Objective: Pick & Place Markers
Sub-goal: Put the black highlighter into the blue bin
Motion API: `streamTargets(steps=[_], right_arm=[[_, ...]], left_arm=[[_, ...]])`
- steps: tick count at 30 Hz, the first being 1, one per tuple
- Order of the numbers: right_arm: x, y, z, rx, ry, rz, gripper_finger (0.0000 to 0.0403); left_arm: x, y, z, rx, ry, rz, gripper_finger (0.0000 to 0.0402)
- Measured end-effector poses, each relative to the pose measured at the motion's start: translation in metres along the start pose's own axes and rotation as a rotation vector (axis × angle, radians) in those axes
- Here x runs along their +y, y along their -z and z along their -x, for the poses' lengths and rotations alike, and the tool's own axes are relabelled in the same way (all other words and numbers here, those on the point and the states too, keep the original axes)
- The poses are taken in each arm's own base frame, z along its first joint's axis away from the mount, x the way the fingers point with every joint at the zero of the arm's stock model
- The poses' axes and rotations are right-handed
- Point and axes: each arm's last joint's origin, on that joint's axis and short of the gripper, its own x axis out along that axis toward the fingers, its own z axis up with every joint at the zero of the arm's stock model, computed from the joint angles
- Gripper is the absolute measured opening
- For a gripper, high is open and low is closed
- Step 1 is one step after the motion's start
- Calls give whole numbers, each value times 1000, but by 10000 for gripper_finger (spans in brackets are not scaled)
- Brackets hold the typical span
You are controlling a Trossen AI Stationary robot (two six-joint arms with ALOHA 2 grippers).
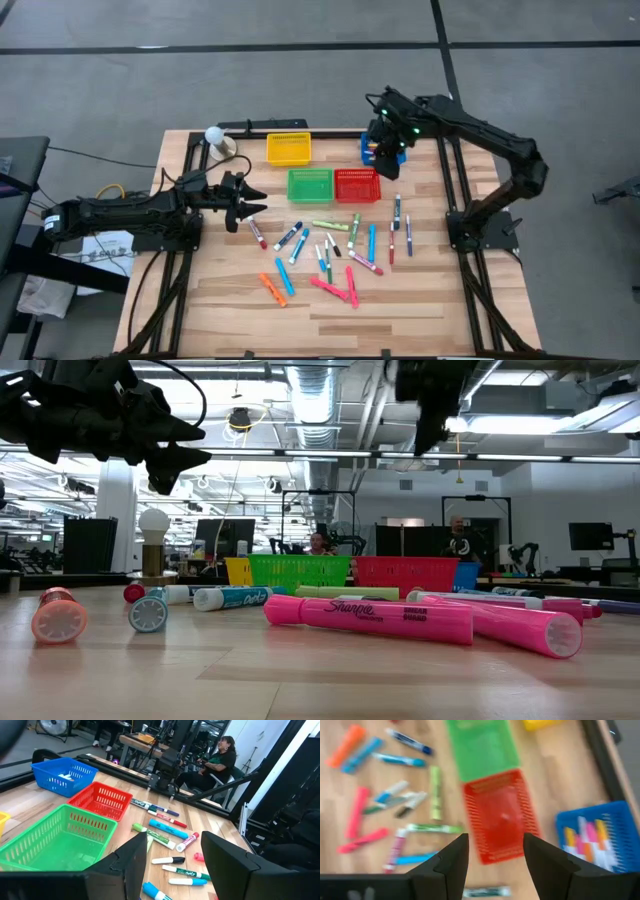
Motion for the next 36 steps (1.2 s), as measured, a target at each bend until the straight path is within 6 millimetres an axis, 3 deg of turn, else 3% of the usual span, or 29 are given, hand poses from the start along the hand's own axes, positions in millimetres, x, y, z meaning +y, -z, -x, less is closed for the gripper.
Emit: streamTargets(steps=[8, 16, 27, 31, 36], right_arm=[[64, 4, 21, -60, -104, -24, 172], [124, 7, 11, -4, -187, -61, 170], [196, -5, -38, -21, -180, -98, 171], [209, -15, -65, -33, -203, -131, 171], [211, -18, -104, 45, -162, -142, 180]], left_arm=[[0, 0, 0, 0, 0, 0, 186], [0, 0, 0, -1, -1, 3, 186], [0, -1, 0, -5, 2, 0, 186], [-2, -1, 0, -9, 23, -4, 186], [-5, 0, 0, 6, 67, -3, 186]])
